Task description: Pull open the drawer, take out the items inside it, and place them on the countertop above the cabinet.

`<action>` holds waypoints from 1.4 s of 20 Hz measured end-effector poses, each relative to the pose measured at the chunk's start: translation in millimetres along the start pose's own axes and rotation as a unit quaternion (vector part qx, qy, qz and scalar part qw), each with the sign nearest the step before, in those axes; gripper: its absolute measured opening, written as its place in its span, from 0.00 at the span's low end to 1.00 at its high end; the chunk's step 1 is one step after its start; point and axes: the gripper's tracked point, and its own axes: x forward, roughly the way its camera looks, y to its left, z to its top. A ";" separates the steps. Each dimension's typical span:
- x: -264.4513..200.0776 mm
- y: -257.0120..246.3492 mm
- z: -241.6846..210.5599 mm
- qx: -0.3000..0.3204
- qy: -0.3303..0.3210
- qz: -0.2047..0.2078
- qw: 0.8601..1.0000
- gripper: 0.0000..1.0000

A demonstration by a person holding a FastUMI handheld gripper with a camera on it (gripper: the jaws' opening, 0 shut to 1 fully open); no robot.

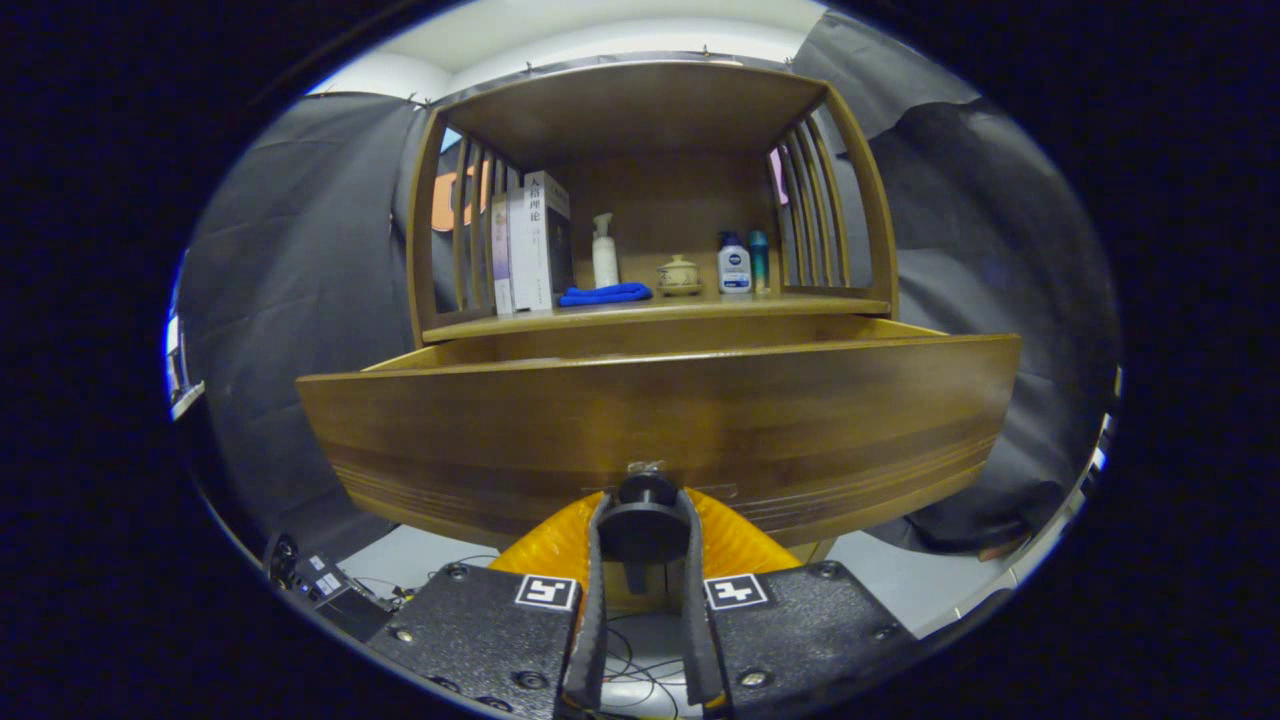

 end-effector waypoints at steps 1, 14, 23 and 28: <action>0.9 0.2 -0.6 -0.002 -0.001 0.000 1.000 0.33; 0.9 -1.7 -1.6 -0.007 -0.001 0.007 1.000 0.41; -32.6 -8.5 67.1 -0.014 -0.084 0.016 0.996 0.99; -35.6 -17.5 133.0 0.008 -0.101 0.036 0.994 0.99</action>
